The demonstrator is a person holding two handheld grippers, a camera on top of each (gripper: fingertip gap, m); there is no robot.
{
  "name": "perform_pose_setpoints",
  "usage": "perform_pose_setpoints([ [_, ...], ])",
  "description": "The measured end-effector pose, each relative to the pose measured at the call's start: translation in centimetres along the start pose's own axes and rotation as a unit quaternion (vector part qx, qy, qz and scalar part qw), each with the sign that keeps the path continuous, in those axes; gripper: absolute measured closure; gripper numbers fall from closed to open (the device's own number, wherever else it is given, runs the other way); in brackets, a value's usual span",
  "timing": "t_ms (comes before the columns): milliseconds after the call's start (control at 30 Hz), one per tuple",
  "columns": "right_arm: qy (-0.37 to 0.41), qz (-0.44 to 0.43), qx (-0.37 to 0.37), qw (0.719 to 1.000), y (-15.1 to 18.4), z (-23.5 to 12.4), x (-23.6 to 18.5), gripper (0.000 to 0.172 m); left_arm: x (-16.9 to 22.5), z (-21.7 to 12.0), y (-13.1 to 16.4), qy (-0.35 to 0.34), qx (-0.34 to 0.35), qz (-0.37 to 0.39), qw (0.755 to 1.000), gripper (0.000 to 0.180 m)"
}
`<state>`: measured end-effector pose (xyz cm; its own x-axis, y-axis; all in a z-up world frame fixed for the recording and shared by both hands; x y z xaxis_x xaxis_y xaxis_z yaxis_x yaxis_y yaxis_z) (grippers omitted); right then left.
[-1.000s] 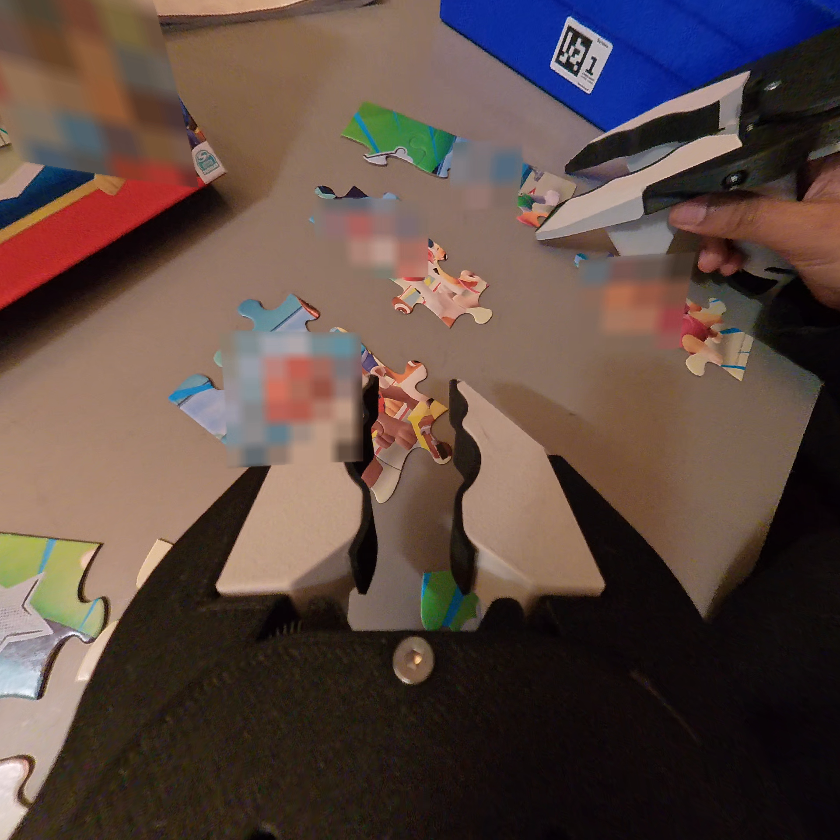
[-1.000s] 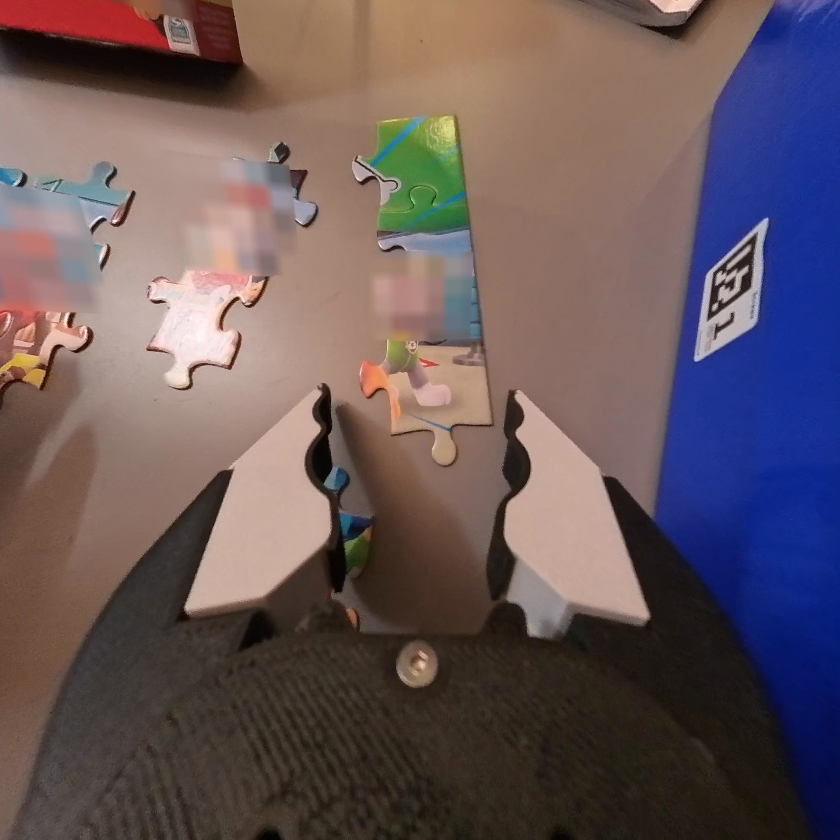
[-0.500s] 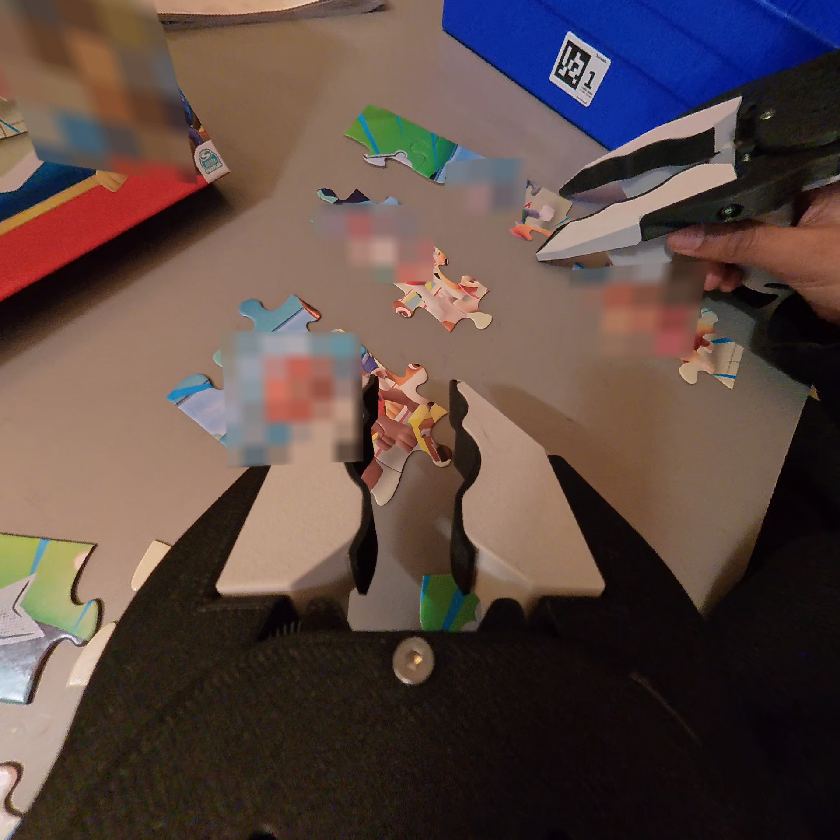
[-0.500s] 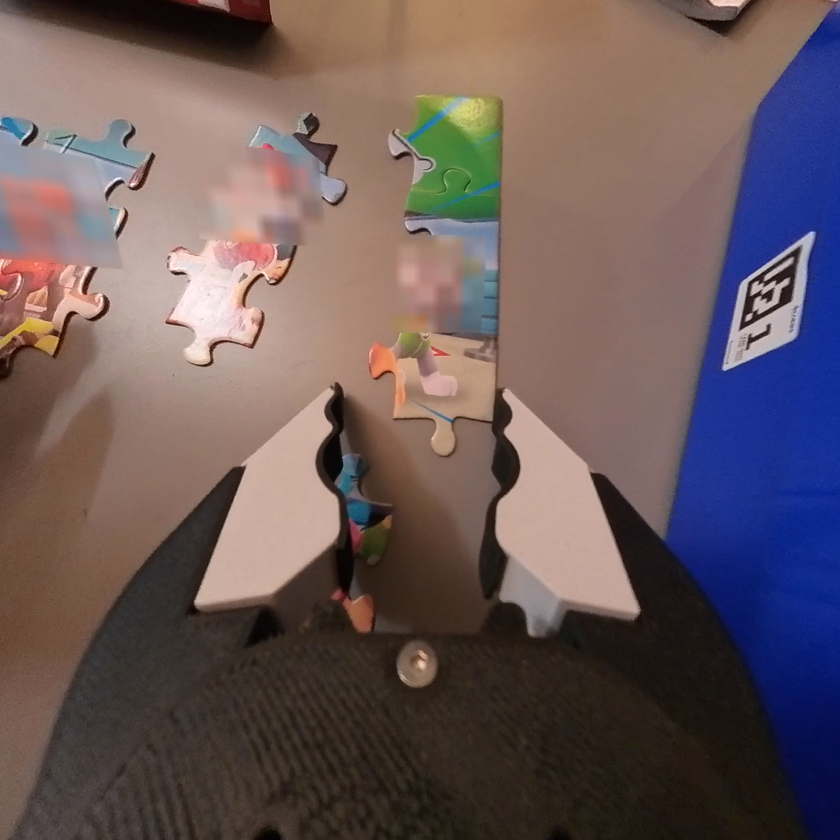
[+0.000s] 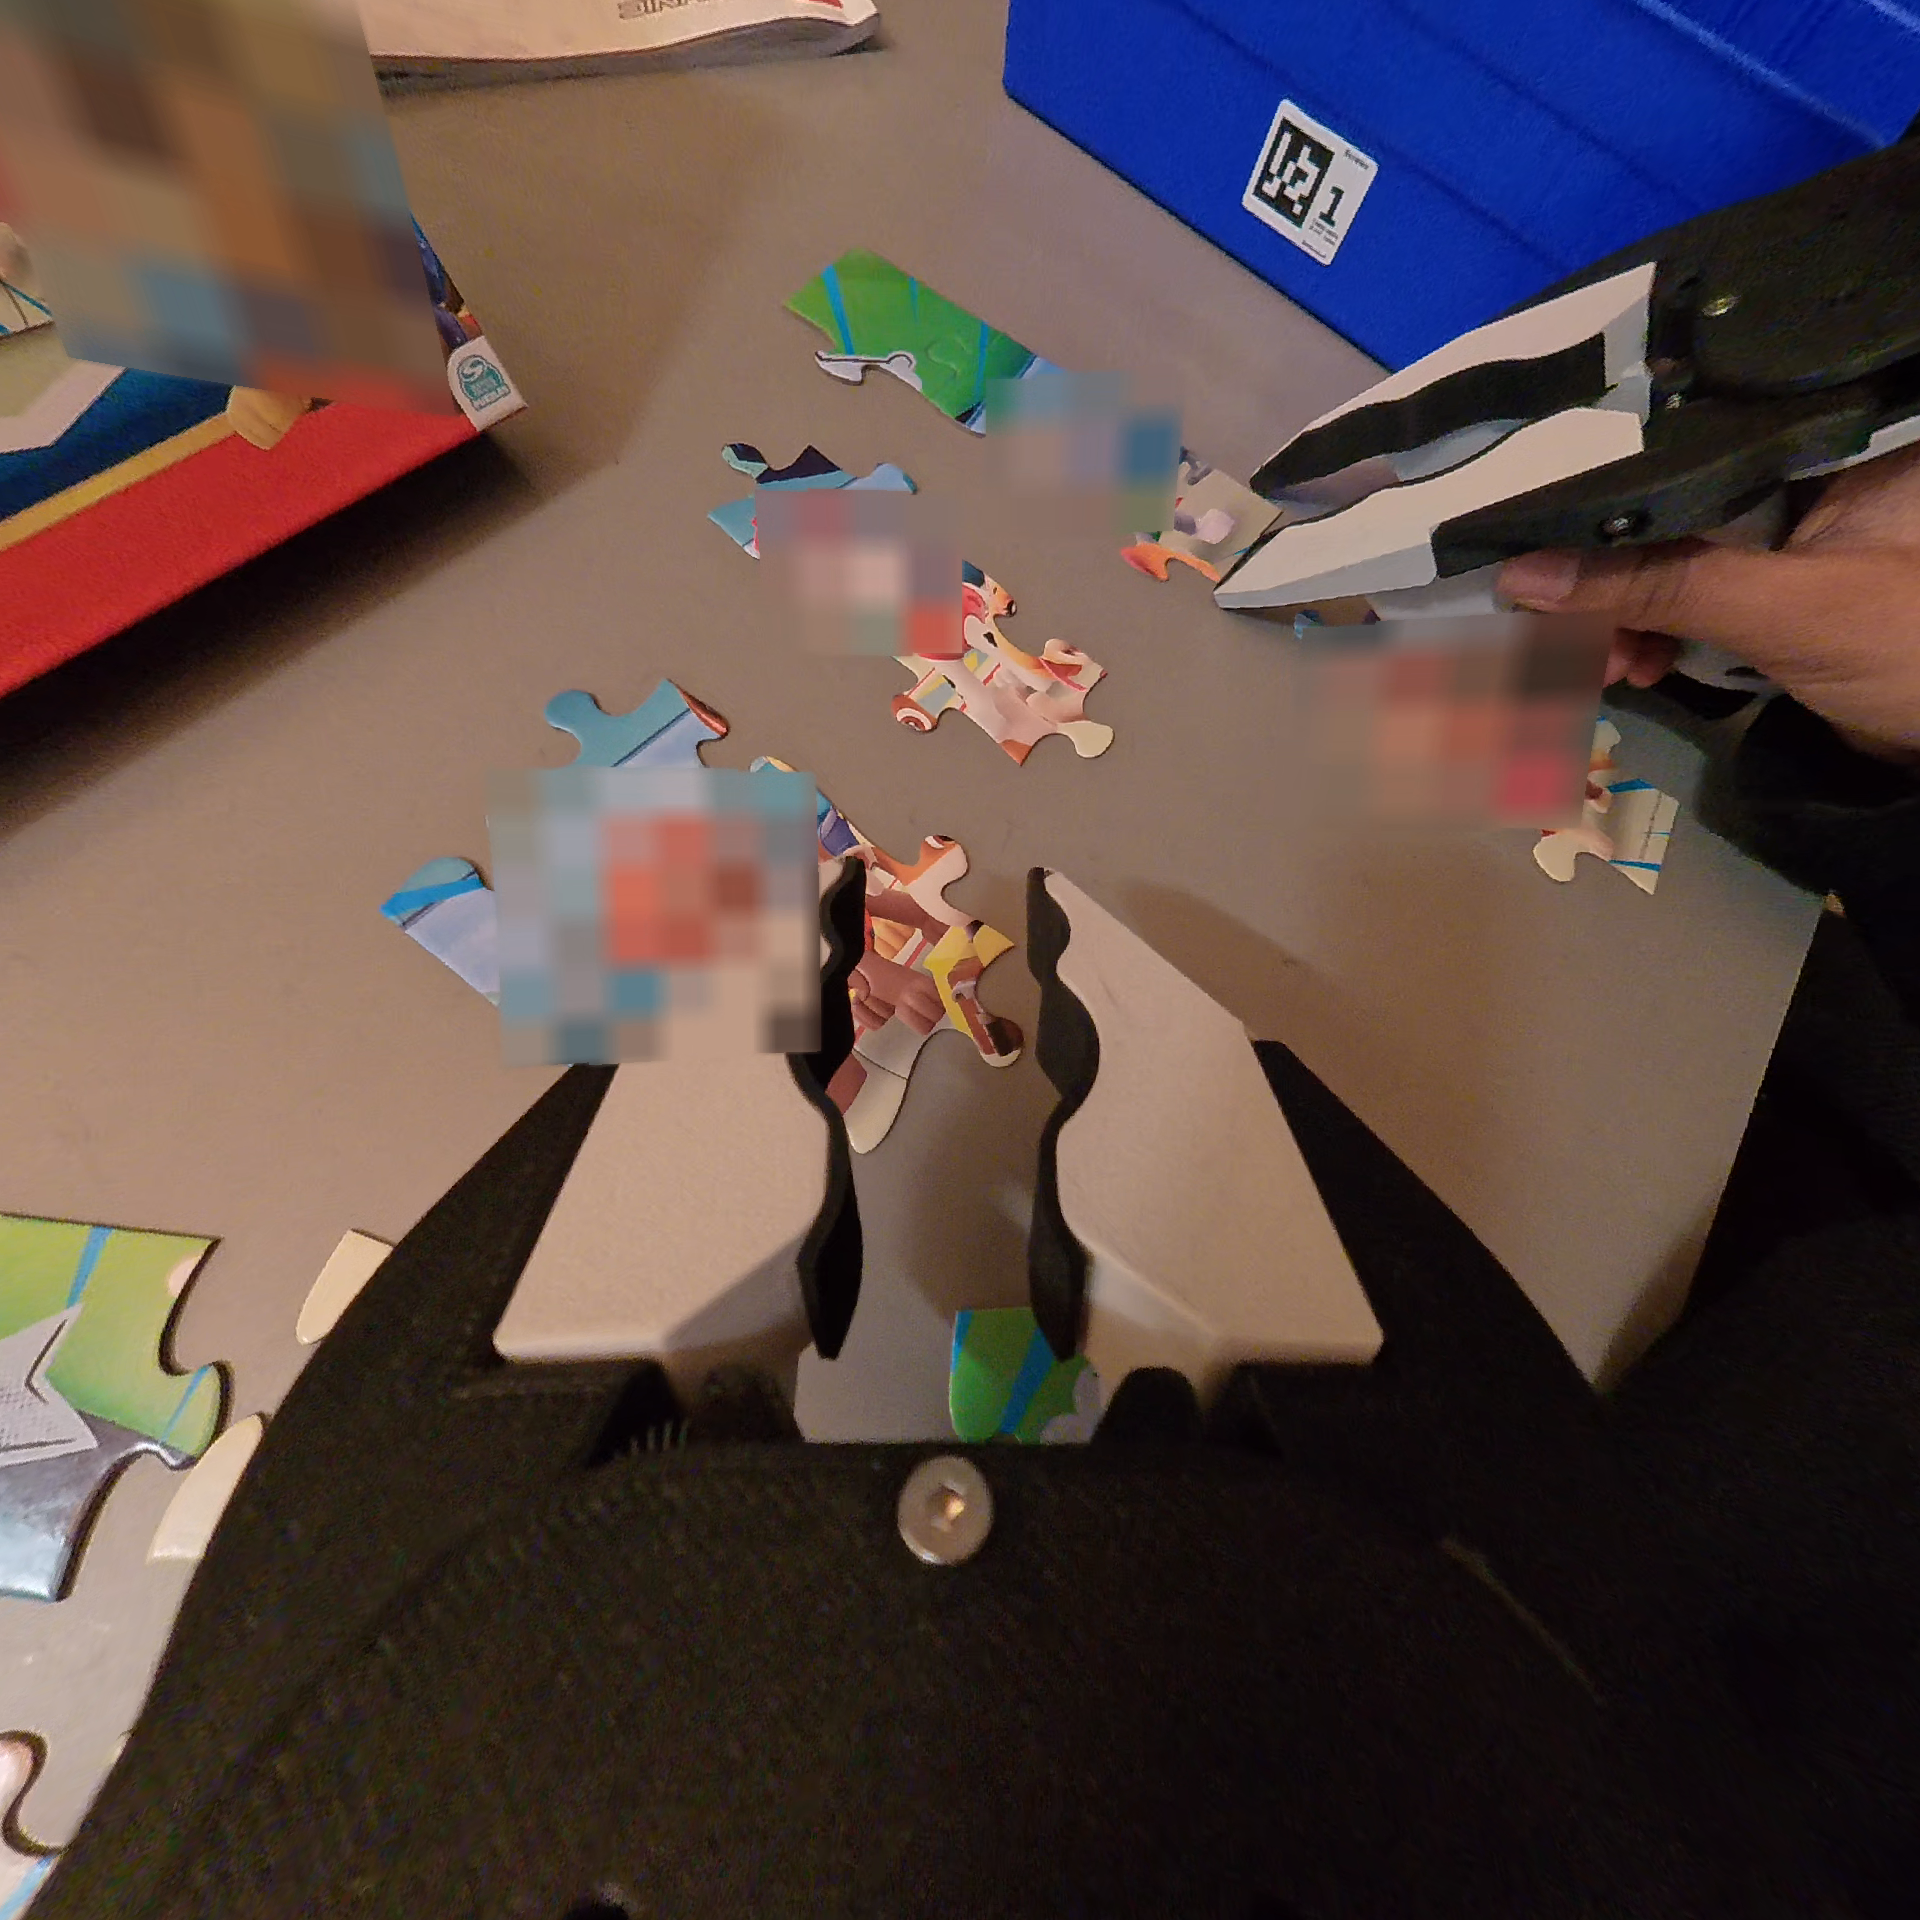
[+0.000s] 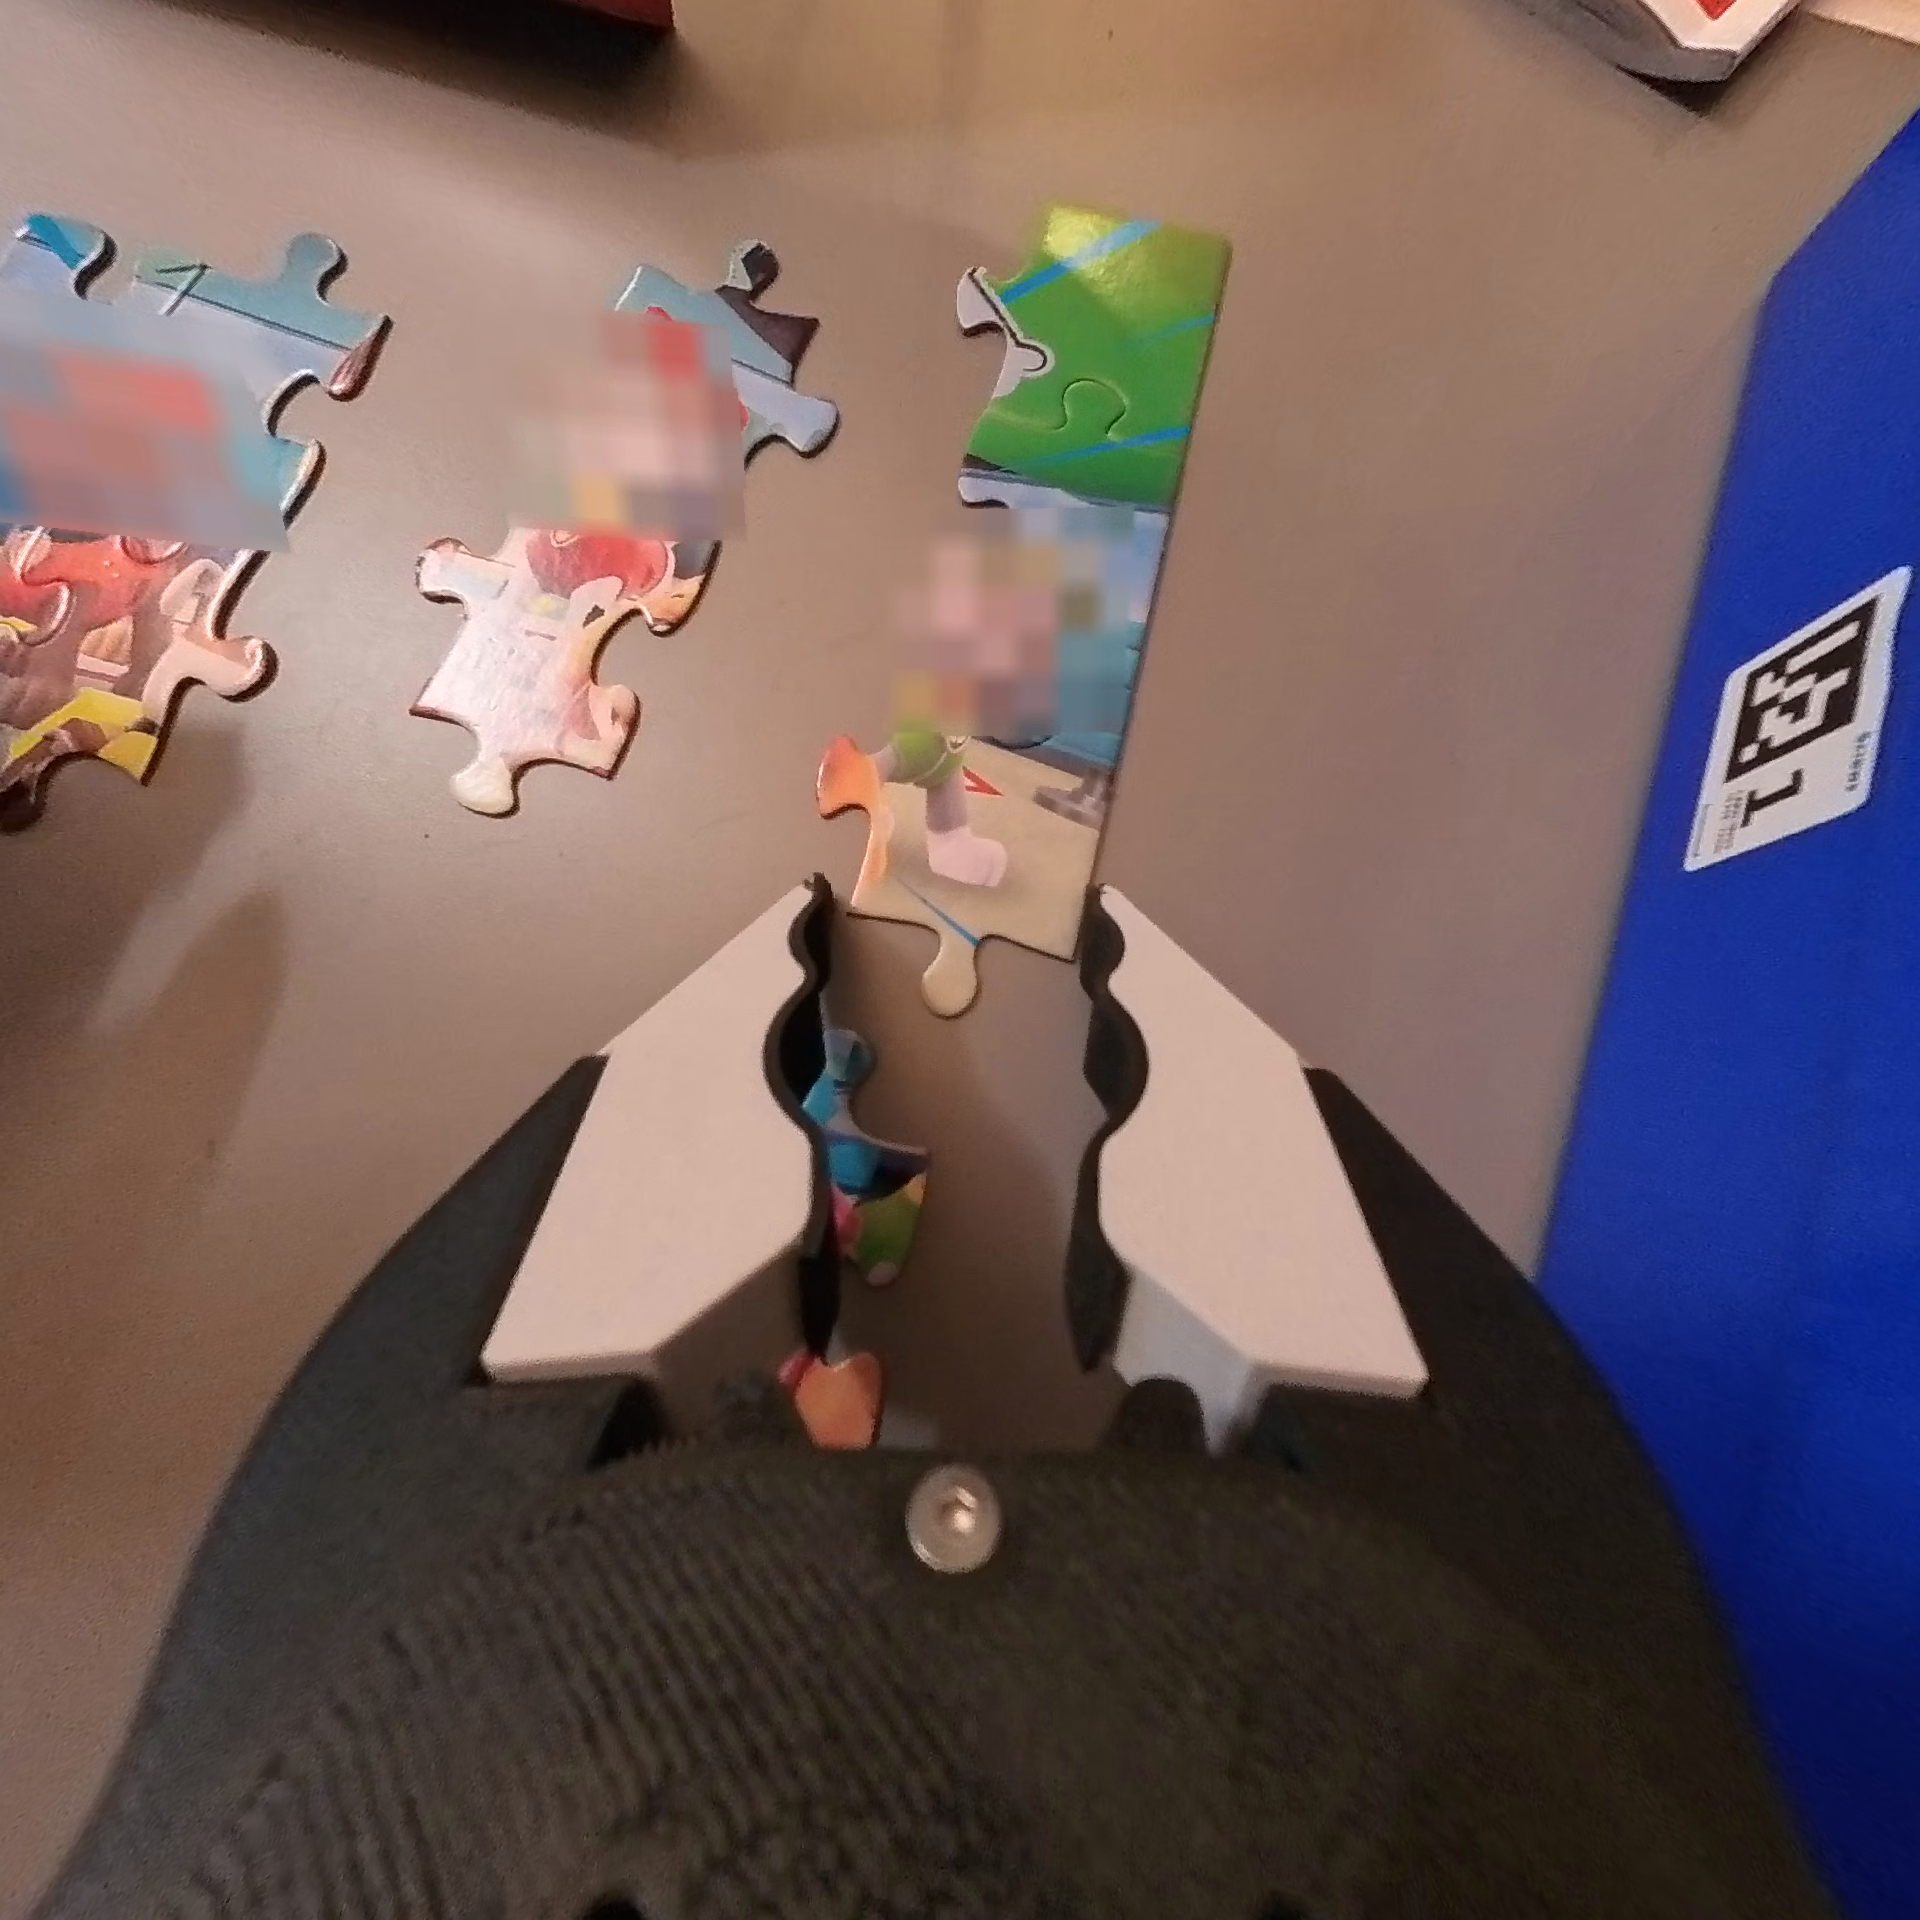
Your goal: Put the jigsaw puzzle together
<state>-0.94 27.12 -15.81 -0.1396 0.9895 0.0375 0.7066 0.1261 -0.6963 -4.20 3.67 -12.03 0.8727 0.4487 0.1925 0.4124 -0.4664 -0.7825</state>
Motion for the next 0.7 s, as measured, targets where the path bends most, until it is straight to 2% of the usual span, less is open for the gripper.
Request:
perform_pose_setpoints([
  [700, -0.015, -0.016, 0.011, 1.000, -1.0, 1.1, -0.8, 0.128, 0.2, 0.0, -0.1, 0.004, 0.003, -0.001, 1.000, 0.151],
])
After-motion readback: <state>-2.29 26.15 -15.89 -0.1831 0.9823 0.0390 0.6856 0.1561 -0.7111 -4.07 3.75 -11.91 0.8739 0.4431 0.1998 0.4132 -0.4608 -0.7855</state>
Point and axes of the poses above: each gripper's, where its closed fingertips meet, z out along the fingers, y out of its underside, x = y × z across the jaws, the point moved 7 cm from there along -z, back along the fingers, and after that the axes turned 3 degrees about y, right-handed, at the moved point
